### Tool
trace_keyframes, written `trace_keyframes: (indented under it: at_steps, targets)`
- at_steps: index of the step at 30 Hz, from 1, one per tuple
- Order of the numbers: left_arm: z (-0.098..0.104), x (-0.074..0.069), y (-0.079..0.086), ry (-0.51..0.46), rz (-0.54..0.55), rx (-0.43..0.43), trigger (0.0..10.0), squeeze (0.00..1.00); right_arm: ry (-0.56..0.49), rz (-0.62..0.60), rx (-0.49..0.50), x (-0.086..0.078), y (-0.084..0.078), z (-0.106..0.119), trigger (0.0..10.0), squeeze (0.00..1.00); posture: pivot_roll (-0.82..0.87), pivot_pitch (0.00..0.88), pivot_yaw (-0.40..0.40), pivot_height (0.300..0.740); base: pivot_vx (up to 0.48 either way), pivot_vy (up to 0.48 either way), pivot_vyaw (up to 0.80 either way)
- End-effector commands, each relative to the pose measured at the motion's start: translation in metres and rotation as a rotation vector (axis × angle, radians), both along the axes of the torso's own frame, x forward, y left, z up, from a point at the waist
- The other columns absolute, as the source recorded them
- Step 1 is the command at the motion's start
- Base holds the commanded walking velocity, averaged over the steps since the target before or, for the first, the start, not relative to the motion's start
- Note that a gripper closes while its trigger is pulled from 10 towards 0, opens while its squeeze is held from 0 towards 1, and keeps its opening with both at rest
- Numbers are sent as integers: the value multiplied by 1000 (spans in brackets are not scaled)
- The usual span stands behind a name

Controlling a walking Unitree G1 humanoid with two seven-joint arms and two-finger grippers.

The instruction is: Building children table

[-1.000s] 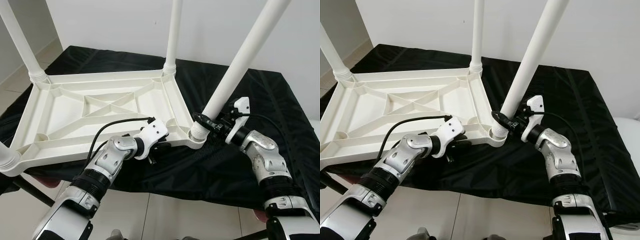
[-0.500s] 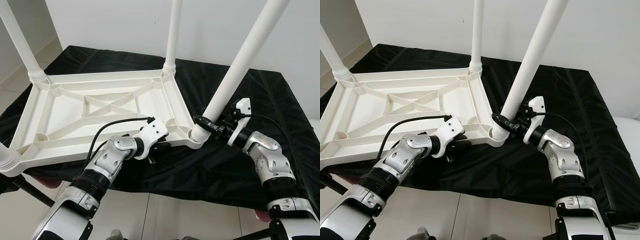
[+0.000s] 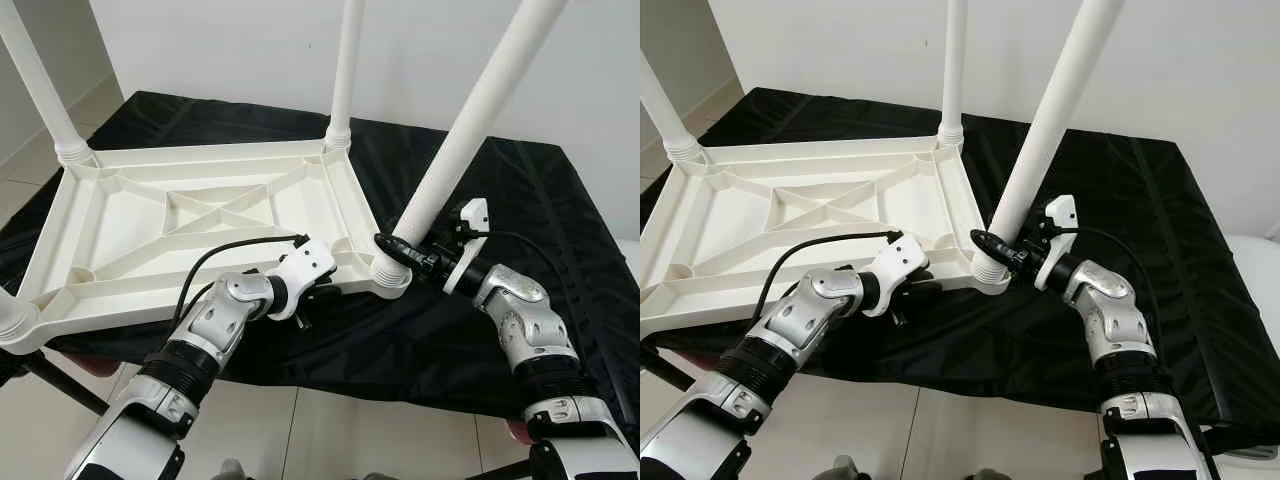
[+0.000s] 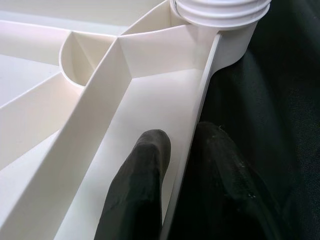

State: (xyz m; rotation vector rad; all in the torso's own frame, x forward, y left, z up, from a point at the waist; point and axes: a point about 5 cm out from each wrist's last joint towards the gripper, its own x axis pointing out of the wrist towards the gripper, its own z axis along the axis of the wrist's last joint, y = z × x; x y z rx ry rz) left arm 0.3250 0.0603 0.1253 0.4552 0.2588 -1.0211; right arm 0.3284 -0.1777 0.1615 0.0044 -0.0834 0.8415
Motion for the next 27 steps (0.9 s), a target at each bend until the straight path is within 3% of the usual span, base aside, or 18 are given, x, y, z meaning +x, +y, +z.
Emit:
trace_keyframes:
  at_steps: [1, 27]
  targets:
    - [-1, 0, 7, -4, 24, 16, 10000, 0, 61, 3, -19, -2, 3, -15, 10000, 0, -29, 0, -45, 740, 0, 0, 0]
    - [4, -3, 3, -15, 13, 3, 10000, 0, 85, -88, -77, 0, -15, -23, 10000, 0, -38, 0, -43, 740, 0, 0, 0]
